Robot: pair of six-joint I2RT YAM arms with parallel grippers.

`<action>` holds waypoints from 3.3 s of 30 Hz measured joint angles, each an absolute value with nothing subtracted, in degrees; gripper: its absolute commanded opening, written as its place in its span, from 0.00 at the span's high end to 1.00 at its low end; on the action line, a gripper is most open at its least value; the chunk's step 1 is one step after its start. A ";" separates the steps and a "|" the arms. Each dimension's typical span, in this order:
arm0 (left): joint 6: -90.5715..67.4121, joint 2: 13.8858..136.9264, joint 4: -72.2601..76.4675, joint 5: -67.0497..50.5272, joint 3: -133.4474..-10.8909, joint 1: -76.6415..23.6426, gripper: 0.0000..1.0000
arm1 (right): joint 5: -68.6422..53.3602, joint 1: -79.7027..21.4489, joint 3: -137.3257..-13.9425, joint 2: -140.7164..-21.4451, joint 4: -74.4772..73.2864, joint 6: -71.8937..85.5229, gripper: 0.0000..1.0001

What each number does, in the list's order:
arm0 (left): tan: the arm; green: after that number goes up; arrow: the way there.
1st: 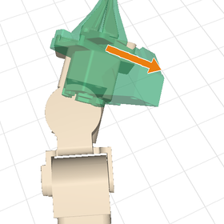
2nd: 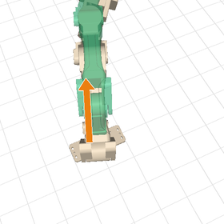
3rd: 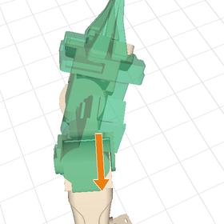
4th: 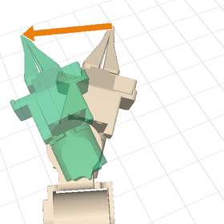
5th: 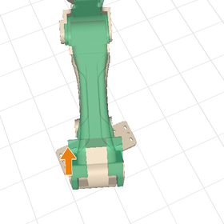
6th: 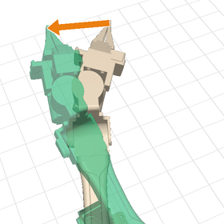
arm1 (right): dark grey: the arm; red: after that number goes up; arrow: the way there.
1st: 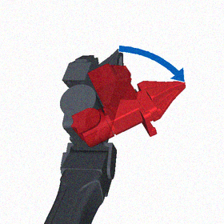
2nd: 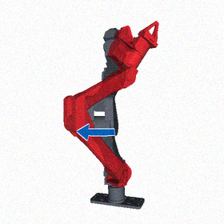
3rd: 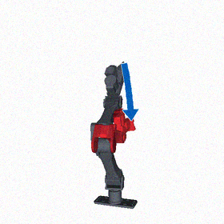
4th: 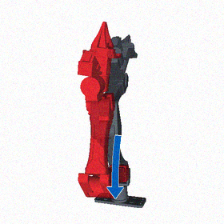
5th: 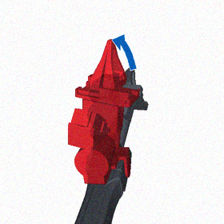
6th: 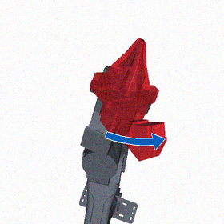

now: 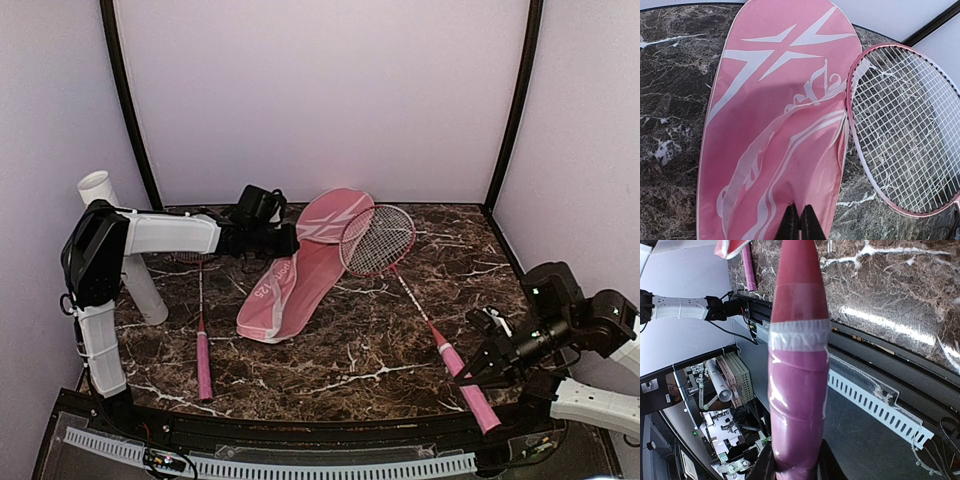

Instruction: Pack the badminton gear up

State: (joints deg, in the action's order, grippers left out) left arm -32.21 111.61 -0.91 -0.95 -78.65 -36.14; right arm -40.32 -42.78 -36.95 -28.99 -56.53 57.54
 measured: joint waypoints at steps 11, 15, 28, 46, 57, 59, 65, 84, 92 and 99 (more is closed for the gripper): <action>-32.01 111.63 1.21 -0.73 -78.19 -36.10 1.00 | -49.47 -42.72 -36.07 -27.35 -58.74 57.47 1.00; -31.92 111.63 1.63 0.45 -78.02 -36.10 1.00 | -53.01 -42.70 -35.05 -27.38 -58.89 57.04 1.00; -30.39 111.57 7.77 -2.11 -75.02 -36.10 1.00 | -60.71 -42.70 -29.06 -29.45 -52.84 55.59 1.00; -25.76 109.58 19.62 -13.41 -68.42 -50.13 1.00 | -47.81 -42.70 -18.94 -38.48 -7.75 80.49 1.00; -28.16 109.60 22.74 -16.05 -70.11 -53.69 1.00 | -36.95 -42.76 -19.73 -48.58 0.10 75.96 1.00; -28.58 109.60 23.00 -15.57 -70.13 -54.13 1.00 | -35.33 -43.20 -20.03 -50.13 2.17 75.13 1.00; -29.65 109.60 24.84 -12.86 -70.13 -54.17 1.00 | -30.81 -44.73 -22.06 -55.61 7.66 72.42 1.00; -32.88 109.69 27.40 -8.91 -70.13 -54.17 1.00 | -20.88 -46.63 -26.65 -75.48 11.51 49.98 1.00; -32.18 114.26 22.13 -4.71 -73.49 -54.30 1.00 | -18.83 -46.63 -28.27 -82.52 12.27 47.51 1.00; -31.55 118.69 17.12 -2.87 -76.86 -54.63 0.89 | -18.85 -47.09 -28.10 -86.13 15.05 49.69 1.00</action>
State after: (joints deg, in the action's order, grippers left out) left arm -31.55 118.69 17.12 -2.87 -76.86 -54.63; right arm -18.85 -47.09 -28.10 -86.13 15.05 49.69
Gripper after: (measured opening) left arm 0.023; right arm 0.192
